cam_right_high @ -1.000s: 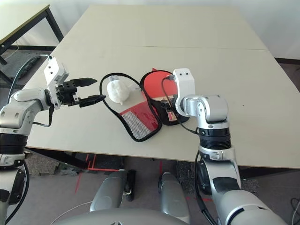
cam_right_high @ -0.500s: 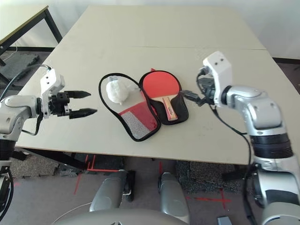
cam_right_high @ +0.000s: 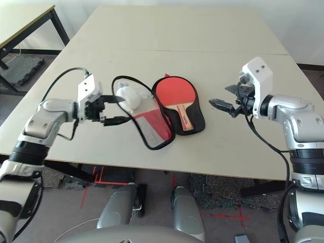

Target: Store the ping-pong paddle in its case and zip it.

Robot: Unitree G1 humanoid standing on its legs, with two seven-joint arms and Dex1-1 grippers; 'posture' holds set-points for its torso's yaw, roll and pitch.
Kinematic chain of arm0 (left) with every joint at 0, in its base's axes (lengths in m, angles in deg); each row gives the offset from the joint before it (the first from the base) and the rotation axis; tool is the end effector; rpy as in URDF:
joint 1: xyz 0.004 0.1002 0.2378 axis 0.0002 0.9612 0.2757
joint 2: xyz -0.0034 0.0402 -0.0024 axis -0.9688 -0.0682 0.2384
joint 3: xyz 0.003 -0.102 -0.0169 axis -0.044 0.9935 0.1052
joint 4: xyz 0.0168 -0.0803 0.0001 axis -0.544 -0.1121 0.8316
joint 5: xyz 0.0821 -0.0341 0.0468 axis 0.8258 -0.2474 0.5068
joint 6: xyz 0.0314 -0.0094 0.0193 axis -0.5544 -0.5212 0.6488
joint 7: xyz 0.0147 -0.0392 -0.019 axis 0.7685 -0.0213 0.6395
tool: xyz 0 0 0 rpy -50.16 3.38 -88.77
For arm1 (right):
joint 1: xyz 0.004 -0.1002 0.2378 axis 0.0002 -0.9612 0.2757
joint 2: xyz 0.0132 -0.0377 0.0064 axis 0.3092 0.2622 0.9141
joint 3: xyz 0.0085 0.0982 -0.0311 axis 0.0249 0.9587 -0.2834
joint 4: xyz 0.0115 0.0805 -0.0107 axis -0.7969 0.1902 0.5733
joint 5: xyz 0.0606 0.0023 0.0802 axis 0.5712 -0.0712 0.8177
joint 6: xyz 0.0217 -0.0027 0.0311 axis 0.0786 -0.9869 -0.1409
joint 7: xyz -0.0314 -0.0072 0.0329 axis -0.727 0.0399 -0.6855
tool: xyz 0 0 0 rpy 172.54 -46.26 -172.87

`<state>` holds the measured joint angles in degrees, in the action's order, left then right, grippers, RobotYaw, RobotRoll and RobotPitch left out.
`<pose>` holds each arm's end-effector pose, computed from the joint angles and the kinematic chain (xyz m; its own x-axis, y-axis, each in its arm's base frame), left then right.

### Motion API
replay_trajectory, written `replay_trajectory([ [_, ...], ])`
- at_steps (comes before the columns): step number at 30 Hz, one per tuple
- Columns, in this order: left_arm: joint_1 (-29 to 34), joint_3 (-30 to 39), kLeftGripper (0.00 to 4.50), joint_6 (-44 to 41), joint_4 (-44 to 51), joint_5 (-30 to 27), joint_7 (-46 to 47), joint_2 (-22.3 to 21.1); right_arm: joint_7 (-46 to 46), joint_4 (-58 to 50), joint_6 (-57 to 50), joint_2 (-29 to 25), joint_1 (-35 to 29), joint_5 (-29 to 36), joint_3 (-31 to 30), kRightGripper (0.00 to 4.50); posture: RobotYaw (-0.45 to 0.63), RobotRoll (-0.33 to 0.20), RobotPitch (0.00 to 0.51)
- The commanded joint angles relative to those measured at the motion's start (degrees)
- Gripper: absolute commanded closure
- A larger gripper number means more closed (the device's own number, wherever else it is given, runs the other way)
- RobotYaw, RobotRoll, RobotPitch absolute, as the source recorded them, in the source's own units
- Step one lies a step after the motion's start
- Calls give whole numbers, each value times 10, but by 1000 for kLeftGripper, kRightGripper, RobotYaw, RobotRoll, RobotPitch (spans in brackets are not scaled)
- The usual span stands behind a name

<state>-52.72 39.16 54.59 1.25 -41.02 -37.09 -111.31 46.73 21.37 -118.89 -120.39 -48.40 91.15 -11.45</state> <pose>0.3106 0.1856 0.1706 0.3223 -0.9197 -0.2243 0.9428 0.2906 0.1635 0.2540 -0.3056 0.1805 0.7528 0.4985 -0.4299 -0.5783 0.8128 -0.0701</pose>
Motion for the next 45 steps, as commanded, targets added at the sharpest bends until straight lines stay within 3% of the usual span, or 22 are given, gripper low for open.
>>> replay_trajectory([
  [1,-42,-17,0,22,-37,3,-7,31,1,-10,-35,-1,-9,24,19,44,76,0,113],
  [11,-177,-24,0,161,-291,50,59,194,-22,-64,-116,32,-55,87,46,44,25,0,106],
  [14,-189,-16,0,174,-324,50,63,212,-39,-78,-142,51,-62,106,54,44,17,0,107],
  [18,-182,-17,0,179,-327,55,52,201,-55,-92,-164,68,-74,123,57,44,27,0,112],
  [24,-115,-20,0,122,-229,39,-13,120,-69,-64,-181,93,-74,143,59,44,56,0,117],
  [32,-13,-10,0,30,-72,18,-32,27,-77,-27,-180,133,-52,146,42,44,100,0,117],
  [45,40,10,0,-18,-1,0,-13,-22,-87,-10,-181,167,-45,141,23,44,132,0,111],
])
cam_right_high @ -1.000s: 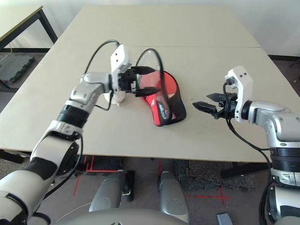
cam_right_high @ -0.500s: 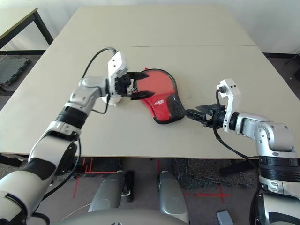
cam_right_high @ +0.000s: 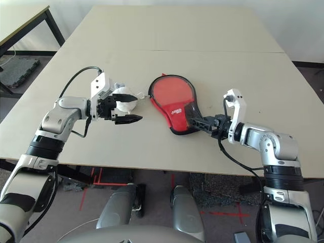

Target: Store the ping-pong paddle in its case and zip it.

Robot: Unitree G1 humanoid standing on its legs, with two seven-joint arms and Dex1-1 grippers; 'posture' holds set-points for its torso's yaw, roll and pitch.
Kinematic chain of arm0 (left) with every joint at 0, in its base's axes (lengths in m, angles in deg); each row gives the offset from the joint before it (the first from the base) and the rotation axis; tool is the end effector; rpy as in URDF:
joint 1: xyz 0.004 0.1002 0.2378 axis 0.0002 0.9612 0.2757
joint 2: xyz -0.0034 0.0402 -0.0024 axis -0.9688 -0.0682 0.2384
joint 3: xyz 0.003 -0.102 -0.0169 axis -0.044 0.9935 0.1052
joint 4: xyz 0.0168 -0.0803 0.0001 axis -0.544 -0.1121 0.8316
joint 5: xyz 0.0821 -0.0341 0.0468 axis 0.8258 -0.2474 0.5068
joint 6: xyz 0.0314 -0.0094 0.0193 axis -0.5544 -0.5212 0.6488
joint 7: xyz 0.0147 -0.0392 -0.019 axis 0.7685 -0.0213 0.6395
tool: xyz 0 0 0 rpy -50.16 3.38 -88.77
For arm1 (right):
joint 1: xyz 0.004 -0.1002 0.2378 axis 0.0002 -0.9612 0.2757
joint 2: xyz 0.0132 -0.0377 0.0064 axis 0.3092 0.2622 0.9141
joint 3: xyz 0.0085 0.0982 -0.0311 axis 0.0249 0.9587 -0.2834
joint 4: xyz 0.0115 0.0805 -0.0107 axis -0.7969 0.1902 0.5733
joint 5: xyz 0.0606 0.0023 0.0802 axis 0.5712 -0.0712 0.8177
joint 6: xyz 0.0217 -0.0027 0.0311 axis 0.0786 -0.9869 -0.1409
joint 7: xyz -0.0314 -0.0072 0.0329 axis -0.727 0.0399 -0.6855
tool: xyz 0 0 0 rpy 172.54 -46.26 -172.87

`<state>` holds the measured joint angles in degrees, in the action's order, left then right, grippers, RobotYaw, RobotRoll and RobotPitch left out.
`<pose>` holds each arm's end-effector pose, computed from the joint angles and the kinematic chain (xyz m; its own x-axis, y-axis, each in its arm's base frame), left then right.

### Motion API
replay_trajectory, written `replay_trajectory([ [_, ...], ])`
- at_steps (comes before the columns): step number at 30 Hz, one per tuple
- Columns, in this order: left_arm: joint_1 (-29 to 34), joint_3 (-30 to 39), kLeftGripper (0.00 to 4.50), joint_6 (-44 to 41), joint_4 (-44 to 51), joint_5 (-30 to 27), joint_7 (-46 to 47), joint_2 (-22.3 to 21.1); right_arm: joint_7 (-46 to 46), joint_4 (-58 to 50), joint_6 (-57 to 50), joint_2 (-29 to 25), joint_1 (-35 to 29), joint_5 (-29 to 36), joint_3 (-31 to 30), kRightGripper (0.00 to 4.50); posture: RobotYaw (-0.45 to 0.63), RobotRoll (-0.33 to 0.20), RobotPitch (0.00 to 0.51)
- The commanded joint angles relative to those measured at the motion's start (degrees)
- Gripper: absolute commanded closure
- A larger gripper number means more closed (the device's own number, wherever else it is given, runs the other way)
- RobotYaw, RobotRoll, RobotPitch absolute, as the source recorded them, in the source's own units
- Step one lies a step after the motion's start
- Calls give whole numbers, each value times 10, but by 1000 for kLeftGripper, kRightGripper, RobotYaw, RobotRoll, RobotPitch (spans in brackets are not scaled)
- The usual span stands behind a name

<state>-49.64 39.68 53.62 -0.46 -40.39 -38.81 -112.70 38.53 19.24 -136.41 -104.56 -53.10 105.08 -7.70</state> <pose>0.3063 0.2002 0.1527 0.3263 -0.9034 -0.2783 0.9452 0.3154 0.0843 0.2461 -0.2632 0.1154 0.6442 0.6684 -0.3717 -0.4907 0.7340 0.4695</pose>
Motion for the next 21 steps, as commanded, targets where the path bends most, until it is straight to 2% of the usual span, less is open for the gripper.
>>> replay_trajectory([
  [1,10,5,0,-9,17,-7,4,-8,-6,11,-6,12,2,1,-16,44,132,0,110],
  [3,11,6,0,-10,18,-7,5,-9,-8,12,-11,20,3,2,-21,44,132,0,110],
  [6,12,6,0,-10,19,-7,6,-9,-15,15,-22,29,5,4,-20,657,132,0,109],
  [16,13,2,0,-6,9,-2,6,-14,-21,24,-44,19,-2,9,-2,4375,122,0,114],
  [21,11,1,0,-5,6,-1,6,-15,-14,26,-51,8,-12,12,1,4449,120,0,115],
])
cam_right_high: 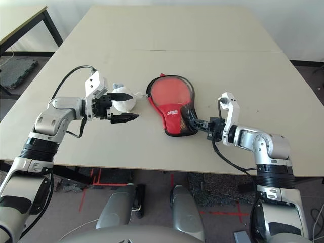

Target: Store the ping-pong paddle in its case and zip it.

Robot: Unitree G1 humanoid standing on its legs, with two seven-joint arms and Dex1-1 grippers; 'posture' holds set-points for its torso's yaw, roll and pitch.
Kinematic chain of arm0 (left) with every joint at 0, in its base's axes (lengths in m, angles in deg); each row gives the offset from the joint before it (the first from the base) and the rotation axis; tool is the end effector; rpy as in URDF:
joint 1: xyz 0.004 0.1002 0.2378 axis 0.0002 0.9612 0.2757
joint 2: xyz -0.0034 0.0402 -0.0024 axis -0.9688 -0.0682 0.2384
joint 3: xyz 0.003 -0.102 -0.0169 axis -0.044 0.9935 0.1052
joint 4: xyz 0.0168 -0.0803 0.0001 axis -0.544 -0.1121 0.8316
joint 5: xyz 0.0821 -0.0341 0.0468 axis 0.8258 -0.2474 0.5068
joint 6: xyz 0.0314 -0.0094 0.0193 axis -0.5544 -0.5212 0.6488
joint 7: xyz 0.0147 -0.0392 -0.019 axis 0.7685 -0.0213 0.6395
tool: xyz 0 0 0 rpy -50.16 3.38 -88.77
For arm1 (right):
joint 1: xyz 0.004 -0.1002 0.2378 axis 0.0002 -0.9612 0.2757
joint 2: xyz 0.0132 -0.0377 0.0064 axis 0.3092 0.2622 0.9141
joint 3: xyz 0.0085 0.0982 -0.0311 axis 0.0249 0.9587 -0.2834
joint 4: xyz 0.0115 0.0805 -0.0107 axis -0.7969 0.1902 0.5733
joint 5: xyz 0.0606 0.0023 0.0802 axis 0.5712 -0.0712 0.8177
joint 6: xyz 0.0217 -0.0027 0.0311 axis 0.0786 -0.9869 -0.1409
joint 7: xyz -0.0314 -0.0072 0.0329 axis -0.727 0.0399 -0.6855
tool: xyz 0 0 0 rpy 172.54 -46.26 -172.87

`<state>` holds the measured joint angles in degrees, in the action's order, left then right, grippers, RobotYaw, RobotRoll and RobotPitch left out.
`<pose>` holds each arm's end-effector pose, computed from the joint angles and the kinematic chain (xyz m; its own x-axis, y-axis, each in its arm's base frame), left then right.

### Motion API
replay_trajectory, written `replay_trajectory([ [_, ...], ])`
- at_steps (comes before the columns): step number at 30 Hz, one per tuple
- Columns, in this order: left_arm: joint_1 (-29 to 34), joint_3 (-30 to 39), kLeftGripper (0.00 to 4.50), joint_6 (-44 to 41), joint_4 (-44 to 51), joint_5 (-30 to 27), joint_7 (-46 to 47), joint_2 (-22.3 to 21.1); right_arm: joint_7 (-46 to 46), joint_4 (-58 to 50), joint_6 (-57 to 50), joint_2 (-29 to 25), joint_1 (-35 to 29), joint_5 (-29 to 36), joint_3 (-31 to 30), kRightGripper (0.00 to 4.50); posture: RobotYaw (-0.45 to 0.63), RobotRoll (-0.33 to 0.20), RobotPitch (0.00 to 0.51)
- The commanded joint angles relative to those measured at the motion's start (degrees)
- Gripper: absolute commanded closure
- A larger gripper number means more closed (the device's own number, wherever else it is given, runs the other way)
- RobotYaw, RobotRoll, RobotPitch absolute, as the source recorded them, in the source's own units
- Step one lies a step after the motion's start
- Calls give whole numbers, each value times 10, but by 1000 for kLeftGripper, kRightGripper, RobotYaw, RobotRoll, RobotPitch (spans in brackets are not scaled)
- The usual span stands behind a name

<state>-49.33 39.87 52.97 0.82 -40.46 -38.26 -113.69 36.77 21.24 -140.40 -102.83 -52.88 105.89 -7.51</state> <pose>0.3045 0.2033 0.1560 0.3418 -0.8951 -0.2862 0.9398 0.3276 0.0978 0.2455 -0.2592 0.1049 0.6174 0.6723 -0.4084 -0.4277 0.7226 0.5430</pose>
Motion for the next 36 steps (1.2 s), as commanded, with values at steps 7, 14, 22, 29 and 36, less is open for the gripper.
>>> replay_trajectory([
  [7,9,-3,0,4,-9,2,1,-5,35,-6,-30,-51,-34,22,1,4449,115,0,115],
  [14,10,-3,0,6,-12,2,1,-5,71,-21,-46,-98,-53,43,2,4449,107,0,118],
  [22,8,-5,0,11,-19,4,0,-4,109,-62,-70,-158,-94,68,-3,4449,101,0,121],
  [29,6,-8,0,19,-29,5,-3,-3,163,-112,-87,-229,-169,102,10,4449,94,0,124],
  [36,7,-11,0,23,-31,5,-5,-3,196,-148,-95,-272,-238,133,28,4449,92,0,127],
])
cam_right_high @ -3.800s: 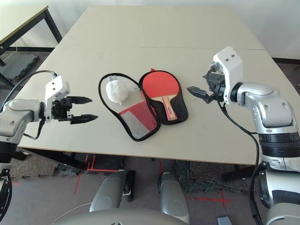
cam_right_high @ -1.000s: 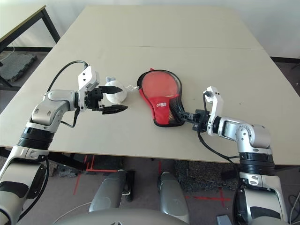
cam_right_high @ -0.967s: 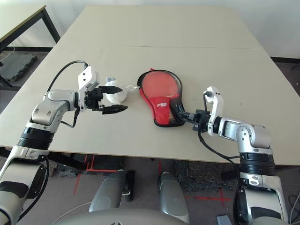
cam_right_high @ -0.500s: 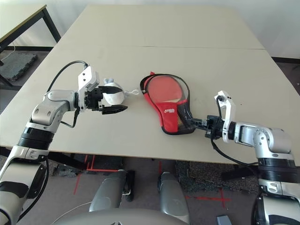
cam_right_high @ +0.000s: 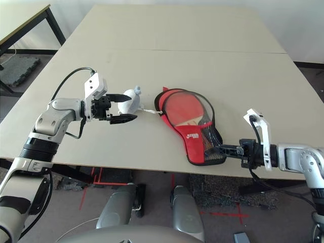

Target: Store the ping-pong paddle in its case and zip it.

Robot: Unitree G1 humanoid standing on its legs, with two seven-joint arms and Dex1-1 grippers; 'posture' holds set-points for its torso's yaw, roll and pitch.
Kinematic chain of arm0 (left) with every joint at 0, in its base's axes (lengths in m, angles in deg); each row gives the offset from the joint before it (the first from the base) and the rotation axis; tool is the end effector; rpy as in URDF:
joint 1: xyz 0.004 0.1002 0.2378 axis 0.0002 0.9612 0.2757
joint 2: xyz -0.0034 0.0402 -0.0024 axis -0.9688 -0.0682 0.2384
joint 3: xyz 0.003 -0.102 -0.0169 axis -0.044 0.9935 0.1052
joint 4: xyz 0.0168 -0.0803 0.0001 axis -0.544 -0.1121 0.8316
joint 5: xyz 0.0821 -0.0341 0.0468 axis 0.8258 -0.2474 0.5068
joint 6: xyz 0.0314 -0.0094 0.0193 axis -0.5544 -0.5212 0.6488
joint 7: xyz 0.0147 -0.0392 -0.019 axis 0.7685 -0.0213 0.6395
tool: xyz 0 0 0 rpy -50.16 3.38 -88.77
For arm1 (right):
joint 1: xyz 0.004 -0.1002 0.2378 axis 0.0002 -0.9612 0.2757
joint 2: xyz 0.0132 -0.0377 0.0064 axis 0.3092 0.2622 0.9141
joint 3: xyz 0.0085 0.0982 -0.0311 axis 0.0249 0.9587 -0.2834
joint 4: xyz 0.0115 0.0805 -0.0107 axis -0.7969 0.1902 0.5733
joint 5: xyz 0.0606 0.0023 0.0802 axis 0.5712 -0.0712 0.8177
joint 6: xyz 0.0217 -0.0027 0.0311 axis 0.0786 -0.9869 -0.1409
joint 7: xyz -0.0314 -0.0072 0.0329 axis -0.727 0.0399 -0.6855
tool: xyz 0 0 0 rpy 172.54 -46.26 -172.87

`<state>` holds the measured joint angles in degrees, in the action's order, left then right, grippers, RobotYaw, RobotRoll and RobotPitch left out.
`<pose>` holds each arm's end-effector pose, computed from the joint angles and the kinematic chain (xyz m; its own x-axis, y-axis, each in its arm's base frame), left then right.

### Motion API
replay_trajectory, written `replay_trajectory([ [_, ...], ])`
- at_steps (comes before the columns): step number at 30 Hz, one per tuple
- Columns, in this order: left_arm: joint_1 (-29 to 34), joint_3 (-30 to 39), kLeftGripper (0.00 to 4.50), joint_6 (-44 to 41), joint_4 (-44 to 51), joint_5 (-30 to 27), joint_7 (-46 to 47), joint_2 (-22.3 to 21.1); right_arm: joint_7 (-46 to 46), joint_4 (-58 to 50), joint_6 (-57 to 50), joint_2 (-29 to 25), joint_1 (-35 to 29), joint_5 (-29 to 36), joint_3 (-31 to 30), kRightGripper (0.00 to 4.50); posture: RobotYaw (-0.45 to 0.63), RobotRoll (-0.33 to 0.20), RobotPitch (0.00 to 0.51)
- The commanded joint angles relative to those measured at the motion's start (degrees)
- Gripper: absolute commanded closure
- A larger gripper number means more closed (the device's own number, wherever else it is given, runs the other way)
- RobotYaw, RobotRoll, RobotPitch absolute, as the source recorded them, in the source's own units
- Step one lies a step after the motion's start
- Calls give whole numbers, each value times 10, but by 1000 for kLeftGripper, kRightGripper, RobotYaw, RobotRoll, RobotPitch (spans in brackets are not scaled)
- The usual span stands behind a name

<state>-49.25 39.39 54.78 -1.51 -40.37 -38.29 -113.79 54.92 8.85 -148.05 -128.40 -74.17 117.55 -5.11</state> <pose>0.3059 0.2058 0.1502 0.3453 -0.8914 -0.2935 0.9383 0.3337 0.0905 0.1735 -0.3206 0.1315 0.3462 0.7504 -0.5630 -0.4322 0.6603 0.6142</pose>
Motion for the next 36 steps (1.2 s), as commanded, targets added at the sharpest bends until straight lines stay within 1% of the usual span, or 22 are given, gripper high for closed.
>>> replay_trajectory([
  [1,7,-6,0,5,-9,4,-5,-2,19,-31,-21,-22,-37,20,8,4449,92,0,127],
  [5,8,-7,0,8,-12,4,-6,-2,37,-56,-21,-47,-91,32,22,4449,90,0,125],
  [11,6,-8,0,14,-18,5,-8,-1,60,-74,-16,-69,-142,46,48,4449,85,0,118],
  [15,1,-9,0,22,-28,7,-8,1,35,-49,14,-61,-107,20,38,4449,83,0,112],
  [20,-6,-8,0,26,-34,9,-8,1,6,7,59,-33,1,-21,2,4449,92,0,105],
  [25,-5,-6,0,26,-33,9,-7,-1,8,45,78,-16,70,-51,-46,4449,109,0,103],
  [29,1,-2,0,23,-25,7,-3,-6,22,59,84,-21,83,-68,-72,4449,118,0,103],
  [34,6,1,0,22,-23,6,-2,-12,35,71,105,-35,79,-93,-81,4449,117,0,104],
  [35,6,1,0,22,-24,6,-2,-13,40,75,107,-39,80,-96,-81,3951,116,0,104],
  [36,5,1,0,23,-25,6,-2,-13,49,82,115,-49,86,-102,-80,3741,114,0,104],
])
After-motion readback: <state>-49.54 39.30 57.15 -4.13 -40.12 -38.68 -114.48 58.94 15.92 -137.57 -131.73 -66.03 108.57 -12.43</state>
